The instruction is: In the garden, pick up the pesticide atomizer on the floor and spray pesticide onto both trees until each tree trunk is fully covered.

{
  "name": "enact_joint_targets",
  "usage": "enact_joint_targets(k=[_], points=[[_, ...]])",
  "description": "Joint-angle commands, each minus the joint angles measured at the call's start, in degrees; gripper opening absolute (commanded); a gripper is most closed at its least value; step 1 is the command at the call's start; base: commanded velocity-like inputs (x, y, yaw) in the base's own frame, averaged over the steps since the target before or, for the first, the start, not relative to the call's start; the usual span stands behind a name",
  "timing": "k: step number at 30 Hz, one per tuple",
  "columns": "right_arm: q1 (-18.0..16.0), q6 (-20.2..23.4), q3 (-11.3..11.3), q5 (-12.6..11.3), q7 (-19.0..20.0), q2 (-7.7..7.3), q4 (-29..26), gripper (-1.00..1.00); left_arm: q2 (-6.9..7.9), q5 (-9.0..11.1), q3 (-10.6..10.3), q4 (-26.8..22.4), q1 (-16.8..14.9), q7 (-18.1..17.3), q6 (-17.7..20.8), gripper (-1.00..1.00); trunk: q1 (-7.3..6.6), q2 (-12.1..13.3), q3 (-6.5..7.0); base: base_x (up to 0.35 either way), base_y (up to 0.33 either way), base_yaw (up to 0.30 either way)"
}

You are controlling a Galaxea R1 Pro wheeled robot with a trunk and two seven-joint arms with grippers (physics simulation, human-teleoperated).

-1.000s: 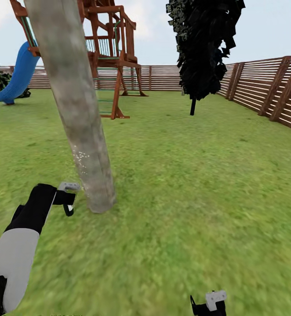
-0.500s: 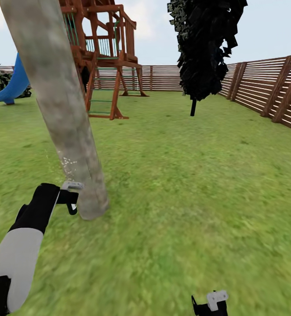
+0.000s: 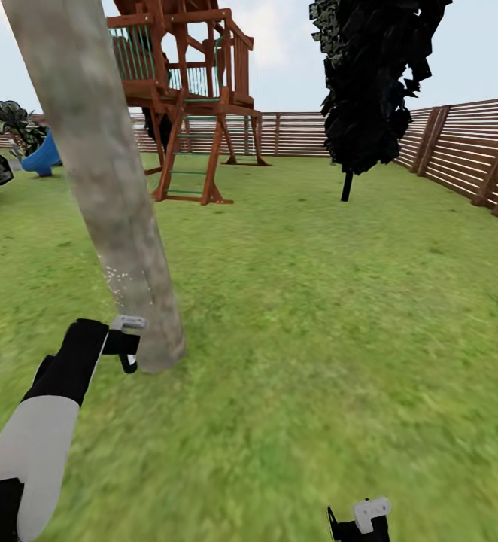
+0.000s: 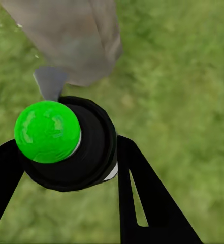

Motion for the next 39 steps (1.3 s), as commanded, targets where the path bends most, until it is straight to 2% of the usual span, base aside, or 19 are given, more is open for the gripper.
enact_joint_targets(k=[1,4,6,8,9,11,12,14,15,17,19,26,31,37,39], points=[[0.0,0.0,0.0,0.0,0.0,0.00,0.0,1.00,0.30,0.2,0.1,0.0,0.0,0.0,0.0,-1.00,0.00,0.0,0.00,0.152,-0.256,0.002],[0.0,0.0,0.0,0.0,0.0,0.00,0.0,1.00,1.98,0.2,0.5,0.0,0.1,0.1,0.0,-1.00,0.00,0.0,0.00,0.144,-0.195,0.000],[0.0,0.0,0.0,0.0,0.0,0.00,0.0,1.00,2.44,0.2,0.5,0.0,0.1,0.7,0.0,-1.00,0.00,0.0,0.00,0.035,-0.043,0.000],[0.0,0.0,0.0,0.0,0.0,0.00,0.0,1.00,1.91,0.4,0.7,0.0,0.0,5.0,0.0,-1.00,0.00,0.0,0.00,0.007,-0.009,0.000],[0.0,0.0,0.0,0.0,0.0,0.00,0.0,1.00,1.45,0.6,0.8,0.0,0.0,8.4,0.0,-1.00,0.00,0.0,0.00,0.002,-0.002,0.000],[0.0,0.0,0.0,0.0,0.0,0.00,0.0,1.00,1.94,0.9,1.0,0.4,0.0,9.5,0.0,-1.00,0.00,0.0,0.00,0.000,0.000,0.000],[0.0,0.0,0.0,0.0,0.0,0.00,0.0,1.00,2.84,1.0,3.1,0.6,0.0,9.5,-0.2,-1.00,0.00,0.0,0.00,0.000,0.000,0.000],[0.0,0.0,0.0,0.0,0.0,0.00,0.0,1.00,3.08,1.2,4.8,0.9,0.1,9.3,-0.6,-1.00,0.00,0.0,0.00,0.000,0.000,0.018],[0.0,0.0,0.0,0.0,0.0,0.00,0.0,1.00,2.75,1.2,5.0,1.3,0.1,9.4,-0.7,-1.00,0.00,0.0,0.00,0.000,0.000,0.132],[0.0,0.0,0.0,0.0,0.0,0.00,0.0,1.00,0.52,1.3,4.9,2.1,0.1,9.2,-0.6,-1.00,0.00,0.0,0.00,0.000,0.000,0.245],[0.0,0.0,0.0,0.0,0.0,0.00,0.0,1.00,-0.54,1.3,4.8,2.2,0.1,9.2,-0.5,-1.00,0.00,0.0,0.00,0.000,0.000,0.271],[0.0,0.0,0.1,0.0,0.0,0.00,0.0,1.00,-0.72,1.2,4.8,1.8,0.1,9.3,-0.6,-1.00,0.00,0.0,0.00,0.068,0.000,0.147],[0.0,0.0,0.0,0.0,0.0,0.00,0.0,1.00,-0.09,1.0,4.9,2.2,0.8,9.3,-0.7,-1.00,0.00,0.0,0.00,0.318,0.117,0.003],[0.0,0.0,0.1,0.0,0.0,0.00,0.0,1.00,-2.59,1.3,4.8,2.2,3.9,9.1,-0.7,-1.00,0.00,0.0,0.00,0.191,0.103,0.213],[0.0,0.0,0.1,0.0,0.0,0.00,0.0,1.00,-2.88,1.2,4.8,2.2,4.8,9.1,-0.8,-1.00,0.00,0.0,0.00,0.011,0.006,0.240]])
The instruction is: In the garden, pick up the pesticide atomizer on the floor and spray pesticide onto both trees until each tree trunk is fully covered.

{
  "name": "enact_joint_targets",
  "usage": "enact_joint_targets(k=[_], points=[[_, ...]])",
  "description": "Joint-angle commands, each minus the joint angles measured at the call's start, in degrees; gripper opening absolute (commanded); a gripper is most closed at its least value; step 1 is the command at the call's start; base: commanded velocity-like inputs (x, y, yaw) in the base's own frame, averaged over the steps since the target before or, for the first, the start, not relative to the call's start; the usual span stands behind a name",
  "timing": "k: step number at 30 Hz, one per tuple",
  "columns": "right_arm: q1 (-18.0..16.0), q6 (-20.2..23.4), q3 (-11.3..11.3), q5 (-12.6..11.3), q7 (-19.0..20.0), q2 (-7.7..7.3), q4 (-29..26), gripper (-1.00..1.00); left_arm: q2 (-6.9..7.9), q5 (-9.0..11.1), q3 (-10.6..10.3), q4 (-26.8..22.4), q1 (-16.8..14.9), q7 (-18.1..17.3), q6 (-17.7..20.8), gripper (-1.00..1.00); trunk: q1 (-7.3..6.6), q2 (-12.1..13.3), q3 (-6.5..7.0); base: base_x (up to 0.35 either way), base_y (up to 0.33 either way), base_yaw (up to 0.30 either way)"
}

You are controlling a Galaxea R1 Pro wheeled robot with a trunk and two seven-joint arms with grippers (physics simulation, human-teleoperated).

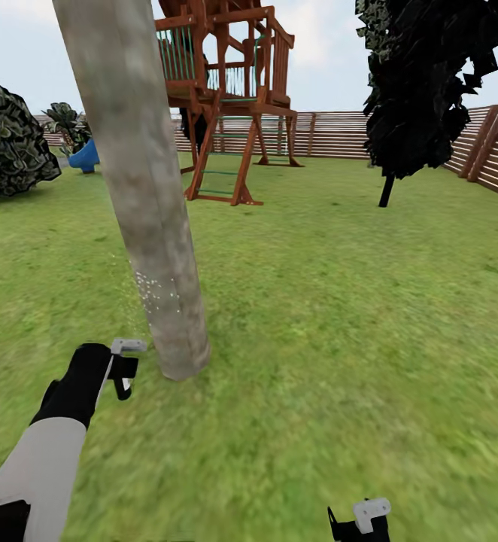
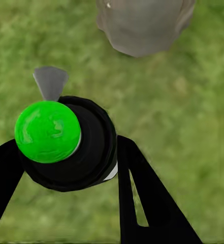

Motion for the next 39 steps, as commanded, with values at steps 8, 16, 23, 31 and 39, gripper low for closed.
enact_joint_targets(k=[8,16,23,31,39], points=[[0.0,0.0,0.0,0.0,0.0,0.00,0.0,1.00,-1.57,0.0,-4.0,0.0,1.1,0.0,-1.2,-1.00,0.00,0.0,0.00,0.000,0.000,0.015],[0.0,0.0,0.0,0.1,0.0,0.00,0.0,1.00,-0.73,-0.2,-5.5,0.2,3.1,-5.7,-7.6,-1.00,0.00,0.0,0.00,0.000,0.000,0.000],[0.0,0.0,0.0,0.1,0.1,0.00,0.1,1.00,1.71,0.1,-5.0,2.3,6.5,-5.9,-13.8,-1.00,0.00,0.0,0.00,0.003,0.000,0.000],[0.0,0.0,0.0,0.1,0.1,-0.11,0.1,1.00,0.60,-0.1,0.6,1.7,6.8,-5.7,-14.4,-1.00,0.00,0.0,0.00,0.207,-0.149,0.000],[0.0,-0.1,0.0,0.2,0.1,0.06,0.1,1.00,0.38,-0.4,4.7,2.4,8.0,0.1,-17.2,-1.00,0.00,0.0,0.00,0.004,-0.268,0.114]])
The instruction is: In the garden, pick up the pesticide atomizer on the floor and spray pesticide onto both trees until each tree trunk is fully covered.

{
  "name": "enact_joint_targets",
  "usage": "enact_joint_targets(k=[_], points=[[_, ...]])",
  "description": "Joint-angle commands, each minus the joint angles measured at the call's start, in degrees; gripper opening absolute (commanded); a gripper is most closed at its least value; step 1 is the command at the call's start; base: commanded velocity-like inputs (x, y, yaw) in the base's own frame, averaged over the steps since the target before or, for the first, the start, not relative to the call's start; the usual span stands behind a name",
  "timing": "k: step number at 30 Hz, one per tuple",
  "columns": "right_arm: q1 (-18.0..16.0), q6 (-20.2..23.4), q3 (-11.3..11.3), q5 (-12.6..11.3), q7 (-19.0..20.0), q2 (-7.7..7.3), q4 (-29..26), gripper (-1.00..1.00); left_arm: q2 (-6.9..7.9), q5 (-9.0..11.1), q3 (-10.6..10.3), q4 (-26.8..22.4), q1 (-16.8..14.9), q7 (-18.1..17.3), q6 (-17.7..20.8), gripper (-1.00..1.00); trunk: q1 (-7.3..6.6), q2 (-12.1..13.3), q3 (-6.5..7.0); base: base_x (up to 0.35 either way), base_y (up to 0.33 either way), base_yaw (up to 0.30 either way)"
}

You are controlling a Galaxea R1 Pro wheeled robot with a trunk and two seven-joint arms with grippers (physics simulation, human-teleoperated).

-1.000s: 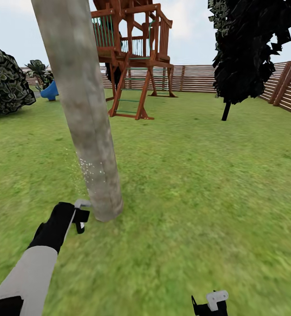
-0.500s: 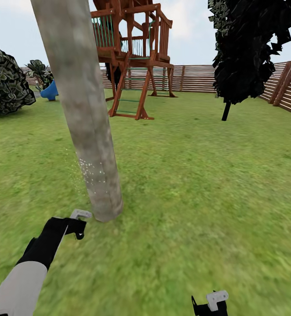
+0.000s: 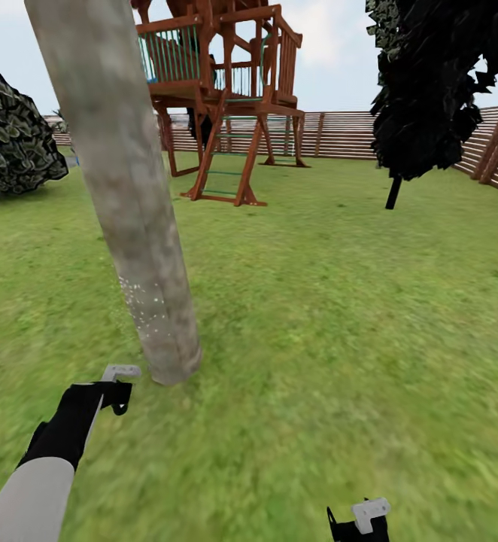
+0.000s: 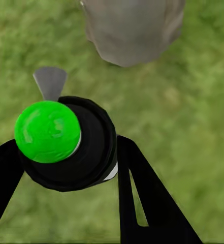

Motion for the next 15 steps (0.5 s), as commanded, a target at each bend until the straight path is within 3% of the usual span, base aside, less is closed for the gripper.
enact_joint_targets(k=[1,5,15], points=[[0.0,0.0,0.0,0.0,0.0,0.02,0.0,1.00,-0.04,0.2,0.0,0.1,0.0,0.1,0.0,-1.00,0.00,0.0,0.00,-0.124,-0.275,0.275],[0.0,0.0,0.0,0.0,0.0,0.03,0.0,1.00,-0.13,0.4,0.0,0.7,0.0,0.3,0.1,-1.00,0.00,0.0,0.00,-0.043,-0.275,0.269],[0.0,0.0,0.0,-0.1,-0.1,-0.06,0.0,1.00,-0.76,0.6,0.0,0.8,0.0,0.5,0.2,-1.00,0.00,0.0,0.00,0.015,-0.275,0.014]])
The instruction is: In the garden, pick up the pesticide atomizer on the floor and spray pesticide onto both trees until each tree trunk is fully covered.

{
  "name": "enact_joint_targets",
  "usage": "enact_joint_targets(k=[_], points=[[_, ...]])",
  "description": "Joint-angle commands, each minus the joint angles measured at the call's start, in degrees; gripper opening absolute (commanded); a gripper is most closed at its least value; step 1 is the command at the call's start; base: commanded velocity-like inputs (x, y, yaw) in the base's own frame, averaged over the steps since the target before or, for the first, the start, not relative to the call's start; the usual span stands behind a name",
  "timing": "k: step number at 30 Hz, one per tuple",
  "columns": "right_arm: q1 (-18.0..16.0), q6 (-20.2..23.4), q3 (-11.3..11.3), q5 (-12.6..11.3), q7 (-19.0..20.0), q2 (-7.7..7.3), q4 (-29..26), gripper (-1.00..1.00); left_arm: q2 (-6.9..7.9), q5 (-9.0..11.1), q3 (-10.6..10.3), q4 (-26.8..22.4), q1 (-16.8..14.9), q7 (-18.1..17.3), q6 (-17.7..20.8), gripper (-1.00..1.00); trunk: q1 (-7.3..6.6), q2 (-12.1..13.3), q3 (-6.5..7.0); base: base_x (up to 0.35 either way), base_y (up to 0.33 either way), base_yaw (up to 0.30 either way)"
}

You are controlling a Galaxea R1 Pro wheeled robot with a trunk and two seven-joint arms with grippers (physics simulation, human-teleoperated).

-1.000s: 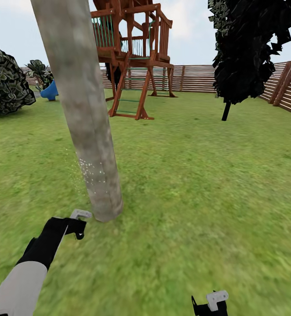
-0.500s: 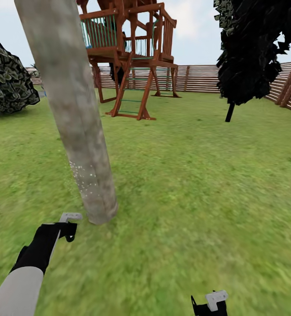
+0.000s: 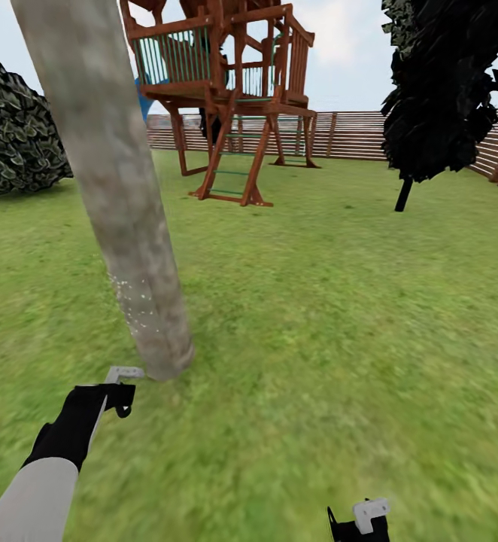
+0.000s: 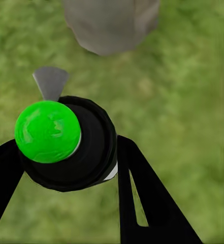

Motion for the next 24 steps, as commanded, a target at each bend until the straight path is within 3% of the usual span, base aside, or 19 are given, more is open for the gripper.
enact_joint_targets(k=[1,9,20,24], points=[[0.0,0.0,0.0,0.0,0.0,0.00,0.0,1.00,0.03,0.0,0.0,0.0,0.0,0.0,0.0,-1.00,0.00,0.0,0.00,0.112,-0.275,0.000],[0.0,0.0,0.0,0.0,0.0,0.00,0.0,1.00,0.05,0.0,0.1,0.0,0.0,0.1,-0.1,-1.00,0.00,0.0,0.00,0.123,-0.275,0.015],[0.0,0.0,0.0,0.0,0.0,0.09,0.0,1.00,0.05,0.0,0.1,0.0,0.0,0.1,0.0,-1.00,0.00,0.0,0.00,0.021,-0.275,0.249],[0.0,0.0,0.0,0.1,0.1,-0.16,0.0,1.00,0.05,0.0,0.1,0.0,0.0,0.1,-0.1,-1.00,0.00,0.0,0.00,0.150,-0.261,0.025]])
